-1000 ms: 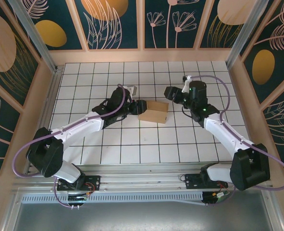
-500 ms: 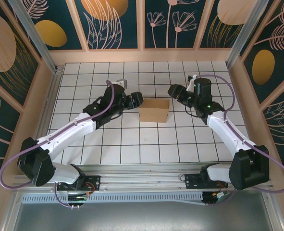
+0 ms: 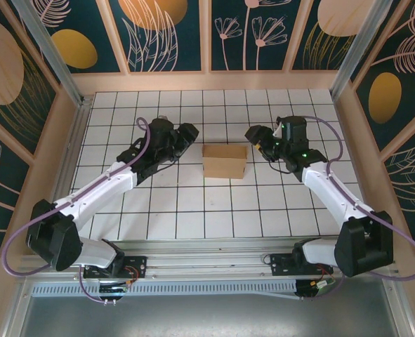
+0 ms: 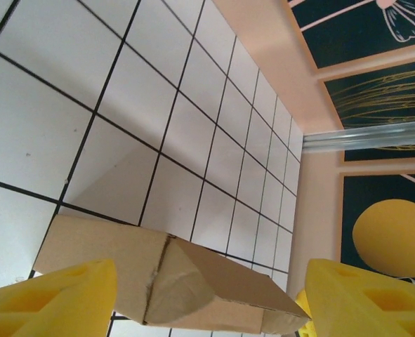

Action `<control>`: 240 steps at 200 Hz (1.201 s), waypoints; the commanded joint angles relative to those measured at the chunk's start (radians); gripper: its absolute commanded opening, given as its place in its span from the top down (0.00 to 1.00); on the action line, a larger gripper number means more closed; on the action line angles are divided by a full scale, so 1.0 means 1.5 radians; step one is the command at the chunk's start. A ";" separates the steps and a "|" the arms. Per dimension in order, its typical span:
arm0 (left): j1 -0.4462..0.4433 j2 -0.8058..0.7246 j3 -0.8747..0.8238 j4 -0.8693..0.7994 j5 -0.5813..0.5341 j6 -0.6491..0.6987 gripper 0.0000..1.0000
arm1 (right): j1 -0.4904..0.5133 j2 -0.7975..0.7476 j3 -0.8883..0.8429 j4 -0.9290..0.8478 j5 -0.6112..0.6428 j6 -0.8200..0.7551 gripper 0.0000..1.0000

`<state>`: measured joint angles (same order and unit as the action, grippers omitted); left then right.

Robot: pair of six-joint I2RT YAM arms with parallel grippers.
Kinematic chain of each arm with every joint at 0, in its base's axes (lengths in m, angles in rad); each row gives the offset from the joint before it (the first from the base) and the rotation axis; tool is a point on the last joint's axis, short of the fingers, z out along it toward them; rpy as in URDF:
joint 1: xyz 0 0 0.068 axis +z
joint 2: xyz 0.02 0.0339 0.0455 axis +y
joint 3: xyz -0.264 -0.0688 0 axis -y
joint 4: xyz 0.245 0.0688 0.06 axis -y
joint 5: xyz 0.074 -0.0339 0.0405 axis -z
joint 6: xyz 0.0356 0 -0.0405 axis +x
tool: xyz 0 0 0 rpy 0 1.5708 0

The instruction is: Fold the paper box

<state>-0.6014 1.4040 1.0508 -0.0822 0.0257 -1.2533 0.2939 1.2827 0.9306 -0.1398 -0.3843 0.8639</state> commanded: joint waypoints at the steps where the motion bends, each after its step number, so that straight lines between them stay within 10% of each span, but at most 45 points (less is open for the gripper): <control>1: 0.001 0.027 -0.025 0.092 0.093 -0.037 0.29 | 0.016 0.012 -0.018 -0.005 0.011 0.028 0.38; 182: 0.001 0.095 -0.074 0.104 0.093 -0.011 0.63 | 0.040 0.030 -0.087 0.051 0.048 0.029 0.60; 240: 0.002 0.098 -0.124 0.066 0.079 0.029 0.82 | 0.078 0.028 -0.121 -0.024 0.206 -0.091 0.64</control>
<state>-0.5987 1.5192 0.9436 0.1432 0.1707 -1.2472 0.4007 1.3025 0.8284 -0.0227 -0.2127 0.8150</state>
